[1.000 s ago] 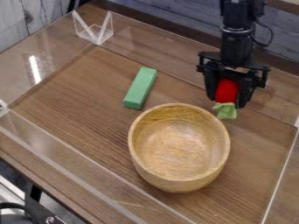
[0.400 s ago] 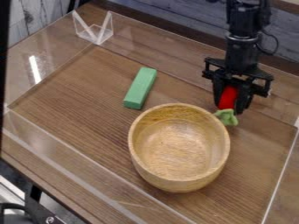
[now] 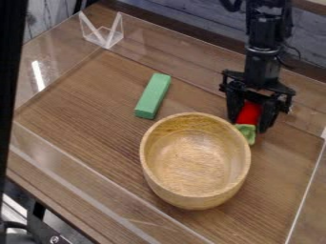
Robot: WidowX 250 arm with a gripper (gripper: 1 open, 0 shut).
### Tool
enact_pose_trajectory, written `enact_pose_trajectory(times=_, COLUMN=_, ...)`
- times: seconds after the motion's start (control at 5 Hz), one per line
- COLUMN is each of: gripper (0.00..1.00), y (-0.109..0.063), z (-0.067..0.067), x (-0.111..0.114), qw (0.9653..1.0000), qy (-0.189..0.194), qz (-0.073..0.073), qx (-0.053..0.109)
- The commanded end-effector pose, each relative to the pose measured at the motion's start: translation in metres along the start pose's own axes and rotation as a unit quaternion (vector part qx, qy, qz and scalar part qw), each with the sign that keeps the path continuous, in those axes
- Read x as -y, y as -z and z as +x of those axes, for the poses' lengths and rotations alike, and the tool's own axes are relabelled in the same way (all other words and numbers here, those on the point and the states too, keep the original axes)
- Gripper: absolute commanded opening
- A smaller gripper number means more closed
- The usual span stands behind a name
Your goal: Move the red fruit to the right
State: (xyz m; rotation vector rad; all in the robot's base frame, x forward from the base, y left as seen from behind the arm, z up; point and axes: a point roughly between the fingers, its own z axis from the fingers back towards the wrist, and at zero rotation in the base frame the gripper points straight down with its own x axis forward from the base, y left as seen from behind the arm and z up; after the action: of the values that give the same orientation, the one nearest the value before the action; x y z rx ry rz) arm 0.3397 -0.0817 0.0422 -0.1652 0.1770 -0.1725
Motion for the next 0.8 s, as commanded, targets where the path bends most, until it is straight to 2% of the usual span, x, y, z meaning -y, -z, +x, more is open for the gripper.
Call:
enact_pose_trajectory(times=0.0, gripper=0.00, y=-0.059, z=0.002, x=0.010, qw=0.9961, qy=0.006, qz=0.012, qx=0.088)
enact_pose_trajectory(times=0.2, gripper=0.00, y=-0.081, z=-0.019, x=0.038, qw=0.9929, qy=0.042, qz=0.016, qx=0.110)
enact_pose_trajectory(times=0.4, gripper=0.00, y=-0.065, z=-0.037, x=0.067, qw=0.9930, qy=0.065, qz=0.012, qx=0.098)
enact_pose_trajectory(times=0.6, gripper=0.00, y=-0.045, z=-0.050, x=0.078, qw=0.9947, qy=0.040, qz=0.005, qx=0.095)
